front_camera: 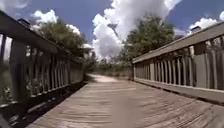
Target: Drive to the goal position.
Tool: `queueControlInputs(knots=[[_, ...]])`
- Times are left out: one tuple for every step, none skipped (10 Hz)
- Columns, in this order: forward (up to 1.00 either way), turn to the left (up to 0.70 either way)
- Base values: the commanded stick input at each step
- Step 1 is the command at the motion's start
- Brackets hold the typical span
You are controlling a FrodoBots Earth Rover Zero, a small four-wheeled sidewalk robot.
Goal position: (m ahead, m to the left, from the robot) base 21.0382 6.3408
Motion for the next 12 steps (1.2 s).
queueControlInputs(knots=[[0.50,0.00],[0.50,0.00],[0.50,0.00],[0.50,0.00],[0.50,0.00],[0.50,0.00],[0.50,0.00],[0.50,0.00],[0.50,0.00],[0.50,0.00],[0.50,0.00],[0.50,0.00]])
